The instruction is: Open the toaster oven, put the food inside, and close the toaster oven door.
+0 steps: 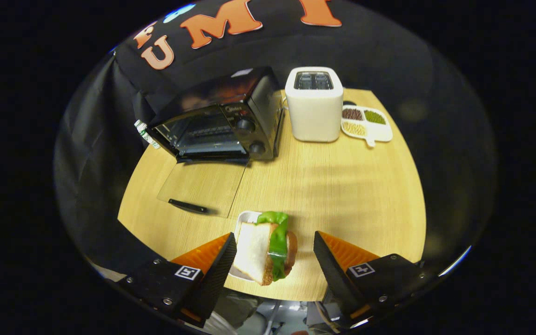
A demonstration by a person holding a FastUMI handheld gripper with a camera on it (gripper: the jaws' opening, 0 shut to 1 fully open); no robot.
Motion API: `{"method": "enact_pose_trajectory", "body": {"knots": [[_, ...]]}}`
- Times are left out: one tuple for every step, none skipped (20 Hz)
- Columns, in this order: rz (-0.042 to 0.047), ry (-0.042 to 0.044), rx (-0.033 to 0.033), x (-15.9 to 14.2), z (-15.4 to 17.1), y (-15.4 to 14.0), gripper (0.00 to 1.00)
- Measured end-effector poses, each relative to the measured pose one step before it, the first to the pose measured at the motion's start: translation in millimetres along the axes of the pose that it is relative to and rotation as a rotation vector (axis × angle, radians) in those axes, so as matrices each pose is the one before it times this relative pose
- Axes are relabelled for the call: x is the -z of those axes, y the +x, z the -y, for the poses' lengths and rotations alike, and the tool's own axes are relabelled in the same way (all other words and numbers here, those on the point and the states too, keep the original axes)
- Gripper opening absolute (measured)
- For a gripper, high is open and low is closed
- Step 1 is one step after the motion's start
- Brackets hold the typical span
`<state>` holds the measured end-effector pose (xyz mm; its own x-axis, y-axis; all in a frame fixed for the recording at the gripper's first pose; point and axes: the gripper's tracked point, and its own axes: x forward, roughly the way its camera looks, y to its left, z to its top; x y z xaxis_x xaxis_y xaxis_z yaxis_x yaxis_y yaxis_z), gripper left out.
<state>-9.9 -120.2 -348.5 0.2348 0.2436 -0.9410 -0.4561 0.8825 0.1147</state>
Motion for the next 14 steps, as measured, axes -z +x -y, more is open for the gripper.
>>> {"method": "enact_pose_trajectory", "body": {"knots": [[-0.03807, 0.02039, -0.03392, 7.34, -0.12, 6.10, 0.99], [-0.03089, 0.02071, -0.02957, 4.65, -0.66, 5.54, 0.99], [-0.01916, 0.02138, -0.02151, 2.74, 1.17, 7.15, 0.99], [-0.01857, 0.02368, -0.01855, 1.93, 0.97, 5.23, 0.99], [-0.02028, 0.02662, -0.01932, 1.26, -0.23, 7.25, 0.99], [-0.01961, 0.01948, -0.01833, 2.86, 0.07, 6.10, 0.99], [-0.02402, 0.01797, -0.01244, 2.01, 1.65, 5.33, 0.99], [-0.02327, 0.02115, -0.00923, 3.20, 2.38, 5.20, 0.99], [-0.01895, 0.01876, -0.01830, 0.87, -0.11, 3.61, 0.97], [-0.01227, 0.01612, -0.00637, 0.89, 1.41, 4.84, 0.90], [-0.01241, 0.00677, -0.00452, 0.53, 0.55, 2.76, 0.82], [-0.00707, 0.02087, -0.00600, -0.02, -1.21, -0.71, 0.72], [0.00253, 0.02021, -0.00304, -1.07, -3.46, -0.13, 0.62], [0.00307, 0.01517, -0.01519, -1.26, -5.54, -4.43, 0.51]]}}
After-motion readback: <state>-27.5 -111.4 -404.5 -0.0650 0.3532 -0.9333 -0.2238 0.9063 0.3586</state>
